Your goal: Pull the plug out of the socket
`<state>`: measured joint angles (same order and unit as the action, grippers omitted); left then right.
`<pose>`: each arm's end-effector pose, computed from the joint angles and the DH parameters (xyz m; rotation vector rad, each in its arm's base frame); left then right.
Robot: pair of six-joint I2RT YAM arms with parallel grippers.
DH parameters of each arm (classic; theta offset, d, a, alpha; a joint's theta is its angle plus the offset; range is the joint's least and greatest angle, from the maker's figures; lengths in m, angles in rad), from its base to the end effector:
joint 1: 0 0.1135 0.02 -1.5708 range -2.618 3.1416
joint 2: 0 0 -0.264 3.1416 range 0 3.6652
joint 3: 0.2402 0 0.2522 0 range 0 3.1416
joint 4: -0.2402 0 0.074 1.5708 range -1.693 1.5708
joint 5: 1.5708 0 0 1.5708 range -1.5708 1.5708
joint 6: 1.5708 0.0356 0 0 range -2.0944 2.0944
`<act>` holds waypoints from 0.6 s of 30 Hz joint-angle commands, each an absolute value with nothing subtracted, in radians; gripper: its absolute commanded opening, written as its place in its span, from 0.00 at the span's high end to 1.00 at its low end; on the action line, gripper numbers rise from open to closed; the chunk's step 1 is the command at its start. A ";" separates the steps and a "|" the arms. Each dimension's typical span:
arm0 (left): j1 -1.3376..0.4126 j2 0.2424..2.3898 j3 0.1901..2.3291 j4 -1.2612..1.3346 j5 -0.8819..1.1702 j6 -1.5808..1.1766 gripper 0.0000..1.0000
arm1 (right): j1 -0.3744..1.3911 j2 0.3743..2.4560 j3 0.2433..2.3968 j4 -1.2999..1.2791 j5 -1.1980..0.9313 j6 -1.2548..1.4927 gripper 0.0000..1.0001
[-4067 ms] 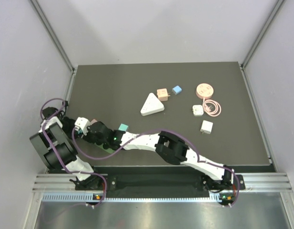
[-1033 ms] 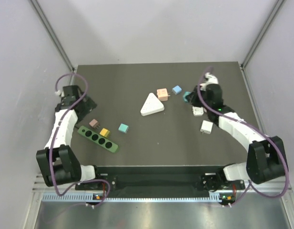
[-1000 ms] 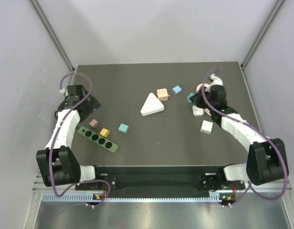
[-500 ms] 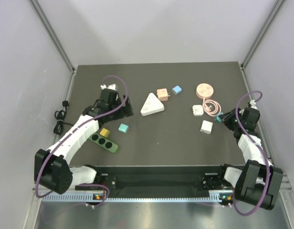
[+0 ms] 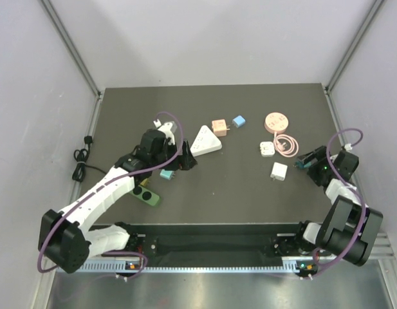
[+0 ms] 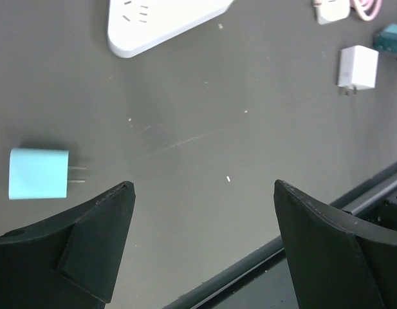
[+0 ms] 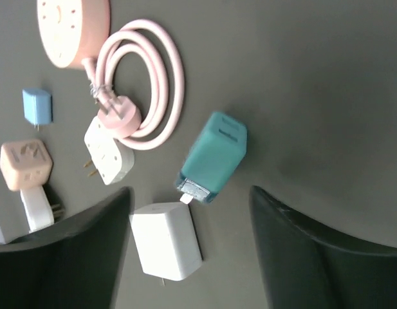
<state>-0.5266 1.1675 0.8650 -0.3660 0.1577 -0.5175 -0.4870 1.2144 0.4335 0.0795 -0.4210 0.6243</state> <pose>0.2166 -0.1324 0.2730 0.1000 2.3331 -0.7236 0.2061 -0.0927 0.1624 0.9955 2.0257 0.5503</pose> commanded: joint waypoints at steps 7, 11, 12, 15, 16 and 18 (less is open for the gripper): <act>-0.531 1.112 0.845 -0.290 0.247 -0.454 0.06 | -0.404 1.049 0.620 -0.214 -0.177 0.465 0.00; -0.531 1.115 0.815 -0.241 0.299 -0.495 0.06 | -0.100 0.993 0.738 -0.334 0.036 0.428 0.00; -0.531 1.114 0.807 -0.230 0.325 -0.518 0.06 | -0.047 0.991 0.770 -0.357 0.054 0.429 0.00; -0.531 1.091 0.770 -0.189 0.350 -0.566 0.06 | 0.164 0.983 0.799 -0.359 0.083 0.442 0.00; -0.531 1.083 0.749 -0.180 0.363 -0.577 0.06 | 0.263 0.988 0.805 -0.365 0.116 0.458 0.00; -0.531 1.051 0.724 -0.169 0.368 -0.603 0.06 | 0.371 0.999 0.821 -0.371 0.152 0.474 0.00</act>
